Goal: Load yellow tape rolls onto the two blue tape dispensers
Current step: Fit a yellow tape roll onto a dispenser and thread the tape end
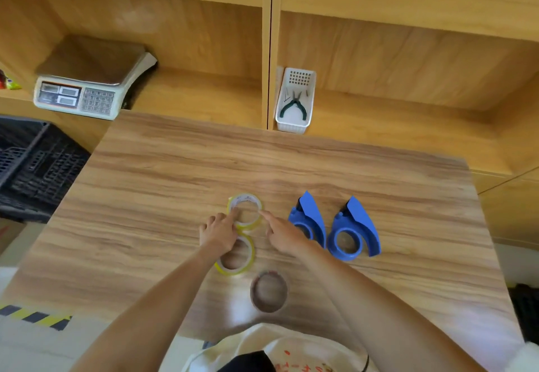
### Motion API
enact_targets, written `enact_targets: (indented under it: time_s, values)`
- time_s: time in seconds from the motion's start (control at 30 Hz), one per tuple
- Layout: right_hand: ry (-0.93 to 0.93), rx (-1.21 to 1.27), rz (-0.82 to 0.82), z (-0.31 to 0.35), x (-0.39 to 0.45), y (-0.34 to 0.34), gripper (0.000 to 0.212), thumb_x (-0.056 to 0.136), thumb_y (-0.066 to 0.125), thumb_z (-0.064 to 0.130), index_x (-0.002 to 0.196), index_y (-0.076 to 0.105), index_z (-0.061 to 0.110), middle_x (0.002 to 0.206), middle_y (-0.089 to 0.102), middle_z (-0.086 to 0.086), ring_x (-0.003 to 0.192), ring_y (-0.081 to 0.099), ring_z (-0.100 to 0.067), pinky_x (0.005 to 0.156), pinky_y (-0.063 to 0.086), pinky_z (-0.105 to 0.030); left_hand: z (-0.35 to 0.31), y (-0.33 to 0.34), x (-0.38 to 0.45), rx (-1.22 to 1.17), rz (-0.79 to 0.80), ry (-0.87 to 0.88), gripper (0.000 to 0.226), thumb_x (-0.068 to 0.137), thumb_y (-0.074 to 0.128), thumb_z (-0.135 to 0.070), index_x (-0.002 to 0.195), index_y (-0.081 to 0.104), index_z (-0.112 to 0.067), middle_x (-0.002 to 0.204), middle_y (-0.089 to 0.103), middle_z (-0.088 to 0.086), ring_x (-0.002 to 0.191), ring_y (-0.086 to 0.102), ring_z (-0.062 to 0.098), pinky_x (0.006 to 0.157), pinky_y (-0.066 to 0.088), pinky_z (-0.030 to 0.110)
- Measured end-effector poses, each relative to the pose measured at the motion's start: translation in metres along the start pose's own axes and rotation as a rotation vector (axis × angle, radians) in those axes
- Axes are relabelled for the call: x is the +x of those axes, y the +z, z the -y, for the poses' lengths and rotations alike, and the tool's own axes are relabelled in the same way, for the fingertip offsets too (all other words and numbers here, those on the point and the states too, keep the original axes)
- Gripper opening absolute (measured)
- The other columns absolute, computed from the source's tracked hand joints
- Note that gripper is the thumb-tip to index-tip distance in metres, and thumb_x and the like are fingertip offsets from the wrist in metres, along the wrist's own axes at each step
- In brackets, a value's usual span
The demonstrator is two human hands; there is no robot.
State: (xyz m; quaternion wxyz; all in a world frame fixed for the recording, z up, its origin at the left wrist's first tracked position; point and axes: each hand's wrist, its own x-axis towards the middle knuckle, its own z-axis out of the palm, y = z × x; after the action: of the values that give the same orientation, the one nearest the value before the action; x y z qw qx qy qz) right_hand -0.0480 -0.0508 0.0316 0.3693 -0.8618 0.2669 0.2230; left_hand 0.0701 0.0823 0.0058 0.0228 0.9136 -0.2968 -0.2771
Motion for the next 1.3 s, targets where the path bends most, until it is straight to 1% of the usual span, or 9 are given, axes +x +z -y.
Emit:
enact_targets:
  time_s: [0.1,0.2,0.37,0.5,0.7,0.8,0.93,1.2,1.3]
  values:
    - [-0.001,-0.042,0.009,0.007,0.004,-0.002,0.065,0.097,0.035,0.007,0.153,0.016,0.034,0.124,0.059,-0.015,0.08,0.055,-0.025,0.054,0.037,-0.029,0.004,-0.002,0.006,-0.006,-0.009,0.016,0.04,0.096,0.044,-0.025,0.135,0.05,-0.034,0.138,0.055,0.002,0.13,0.044,0.028,0.105,0.035,0.043]
    - [0.003,-0.162,0.0,0.014,0.004,-0.002,0.063,0.098,0.033,0.005,0.154,0.018,0.028,0.133,0.053,-0.016,0.11,0.055,-0.036,0.079,0.046,-0.043,0.008,-0.004,0.008,0.05,-0.042,0.07,0.035,0.096,0.045,-0.025,0.128,0.054,-0.037,0.131,0.06,-0.003,0.127,0.047,0.024,0.103,0.035,0.042]
    - [-0.033,-0.371,-0.079,0.014,0.003,-0.002,0.064,0.094,0.039,-0.002,0.152,0.022,0.017,0.12,0.06,-0.021,0.108,0.054,-0.037,0.088,0.043,-0.046,0.015,-0.004,0.008,0.031,-0.132,0.146,0.028,0.096,0.049,-0.025,0.119,0.06,-0.038,0.121,0.067,-0.005,0.119,0.054,0.023,0.095,0.04,0.041]
    - [-0.078,-0.385,-0.268,0.005,-0.001,-0.01,0.054,0.089,0.045,-0.003,0.139,0.043,0.018,0.104,0.067,-0.018,0.098,0.059,-0.035,0.072,0.036,-0.038,0.009,-0.007,0.003,-0.014,-0.306,0.293,0.022,0.095,0.055,-0.024,0.112,0.065,-0.031,0.11,0.069,-0.002,0.106,0.062,0.029,0.085,0.044,0.04]
    - [-0.103,-0.335,-0.492,-0.025,-0.029,-0.037,0.027,0.102,0.04,0.032,0.119,0.06,0.03,0.099,0.067,-0.011,0.1,0.061,-0.029,0.077,0.044,-0.037,-0.023,-0.013,-0.017,-0.04,-0.452,0.496,0.046,0.091,0.028,-0.056,0.103,0.067,-0.033,0.089,0.069,-0.004,0.08,0.069,0.027,0.068,0.054,0.035]
    - [-0.131,-0.352,-0.601,-0.053,-0.047,-0.039,0.032,0.1,0.033,0.041,0.109,0.063,0.034,0.093,0.068,-0.004,0.093,0.063,-0.025,0.076,0.046,-0.036,-0.043,-0.011,-0.034,0.065,-0.488,0.547,0.038,0.09,0.037,-0.051,0.095,0.071,-0.035,0.076,0.069,-0.007,0.066,0.069,0.021,0.053,0.052,0.027]
    - [-0.141,-0.404,-0.618,-0.08,-0.071,-0.031,0.037,0.095,0.03,0.041,0.097,0.065,0.033,0.082,0.072,0.007,0.088,0.064,-0.02,0.075,0.047,-0.037,-0.055,0.005,-0.042,0.091,-0.417,0.63,0.034,0.089,0.043,-0.05,0.091,0.072,-0.032,0.073,0.071,-0.006,0.073,0.07,0.02,0.058,0.054,0.03]
    - [-0.048,-0.285,-0.442,-0.098,-0.093,-0.008,0.025,0.1,0.042,0.032,0.118,0.059,0.029,0.101,0.068,-0.003,0.107,0.056,-0.023,0.084,0.044,-0.038,-0.068,0.028,-0.054,0.195,-0.368,0.667,0.037,0.083,0.044,-0.054,0.079,0.072,-0.031,0.06,0.069,-0.006,0.059,0.068,0.017,0.053,0.051,0.025]
    - [-0.014,-0.243,-0.399,-0.101,-0.09,-0.001,0.028,0.098,0.043,0.026,0.124,0.055,0.029,0.102,0.067,-0.005,0.108,0.054,-0.026,0.084,0.046,-0.039,-0.077,0.025,-0.061,0.206,-0.35,0.628,0.019,0.07,0.077,-0.049,0.074,0.071,-0.031,0.054,0.066,-0.004,0.049,0.065,0.017,0.047,0.05,0.023]
